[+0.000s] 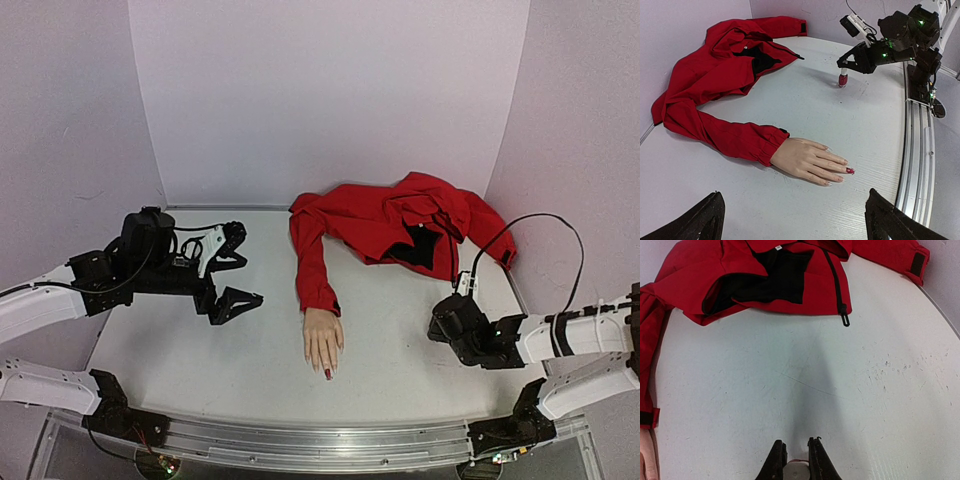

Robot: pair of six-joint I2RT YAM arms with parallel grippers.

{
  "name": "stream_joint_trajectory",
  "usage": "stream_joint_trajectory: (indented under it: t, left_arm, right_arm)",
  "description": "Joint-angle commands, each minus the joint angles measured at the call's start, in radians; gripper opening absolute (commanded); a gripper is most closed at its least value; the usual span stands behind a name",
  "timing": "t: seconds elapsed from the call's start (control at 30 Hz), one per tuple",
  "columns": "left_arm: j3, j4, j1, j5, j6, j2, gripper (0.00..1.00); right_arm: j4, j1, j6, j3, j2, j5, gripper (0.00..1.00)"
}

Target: Paint the nails

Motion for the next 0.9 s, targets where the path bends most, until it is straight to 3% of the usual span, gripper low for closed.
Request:
stream_joint_trajectory:
  t: [0.0,0.5,0.67,0.87]
  left_arm:
    - [0.048,0.026,0.002,0.005,-0.002,-0.007,0.99]
    - [0.048,0.025,0.002,0.010,-0.002,-0.006,0.99]
    - [0.048,0.025,0.002,0.010,-0.001,-0.012,0.99]
    - [0.048,0.025,0.002,0.007,0.000,-0.013,0.99]
  right_arm:
    - [0.028,-0.006,0.017,-0.006,-0.002,0.028,0.01]
    - [0.028,-0.006,0.015,-0.019,-0.019,0.020,0.20]
    - [0.022,-0.006,0.002,-0.016,-0.039,0.019,0.43]
    - [-0.052,-0.006,-0.006,0.020,-0.070,0.017,0.58]
